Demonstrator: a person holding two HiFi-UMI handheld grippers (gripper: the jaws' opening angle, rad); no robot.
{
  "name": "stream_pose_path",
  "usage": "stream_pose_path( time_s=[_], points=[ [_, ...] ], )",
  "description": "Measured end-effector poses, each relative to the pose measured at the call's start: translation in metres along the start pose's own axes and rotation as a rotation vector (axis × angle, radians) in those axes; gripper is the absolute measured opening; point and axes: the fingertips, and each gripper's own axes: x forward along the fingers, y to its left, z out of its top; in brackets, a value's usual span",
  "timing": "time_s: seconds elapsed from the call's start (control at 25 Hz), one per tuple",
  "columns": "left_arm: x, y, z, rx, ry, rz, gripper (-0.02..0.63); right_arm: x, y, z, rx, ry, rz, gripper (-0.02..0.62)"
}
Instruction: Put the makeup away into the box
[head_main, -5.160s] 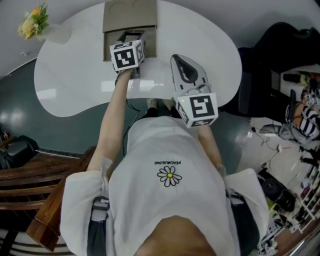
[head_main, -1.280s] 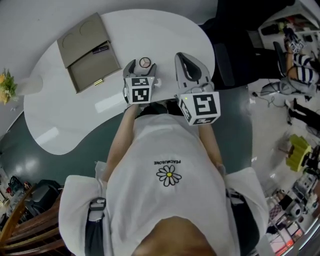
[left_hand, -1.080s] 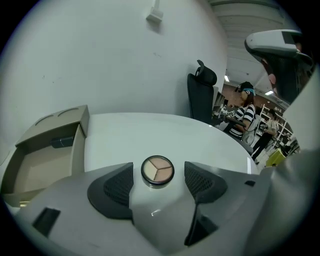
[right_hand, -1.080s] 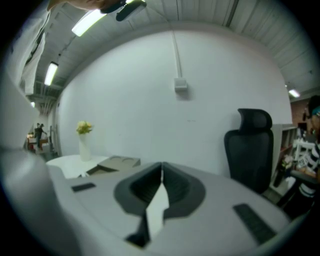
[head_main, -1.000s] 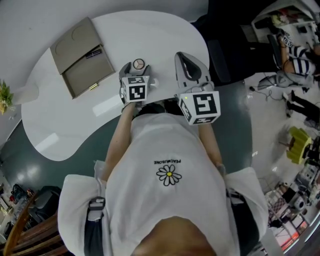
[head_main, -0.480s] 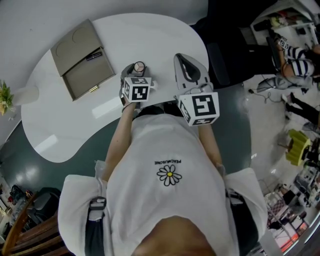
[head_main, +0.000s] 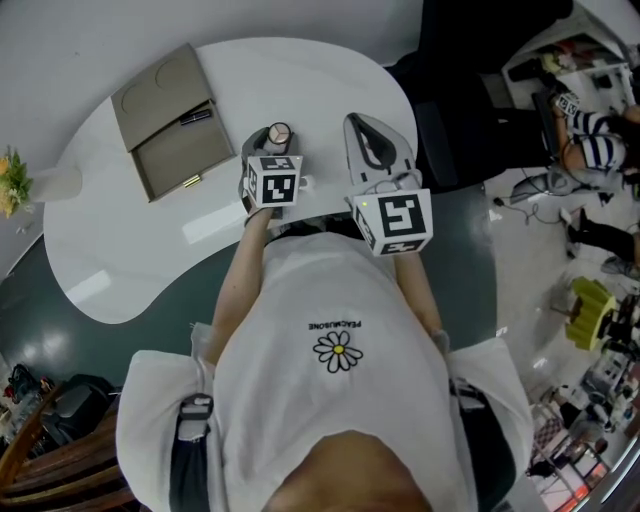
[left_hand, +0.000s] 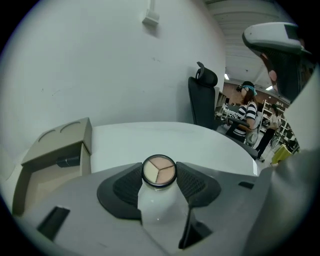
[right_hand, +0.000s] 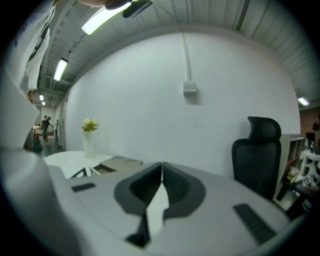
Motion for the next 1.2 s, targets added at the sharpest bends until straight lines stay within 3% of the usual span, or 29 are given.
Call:
stream_pose_path(
  time_s=[0.2,0.36,0.6,0.84,1.2],
  points=[
    [-0.035,0.016,0.068,-0.003,-0.176,0.052,0.225,0.013,0.012,0.011,-0.006,-0.028,0.062,0.031],
    [-0.093,0.033,0.117,-0.033,-0.349,0.102,0.225,0.029,0.033,0.017,0.004,-0.048,0.143,0.031],
    [-0.177,0.067,0.129,-0.092,-0.585,0.231,0.225,0.052,0.083,0.023,-0.004,-0.067,0.307,0.031],
    [-0.214,0.083,0.103,-0.076,-0.671,0.379,0.225,0.064,0.118,0.032,-0.009,-0.093,0.415,0.031],
    [-0.224,0.094,0.097,-0.083,-0.679,0.424,0.225,0.070,0.136,0.030,-0.014,-0.083,0.461,0.031]
  ],
)
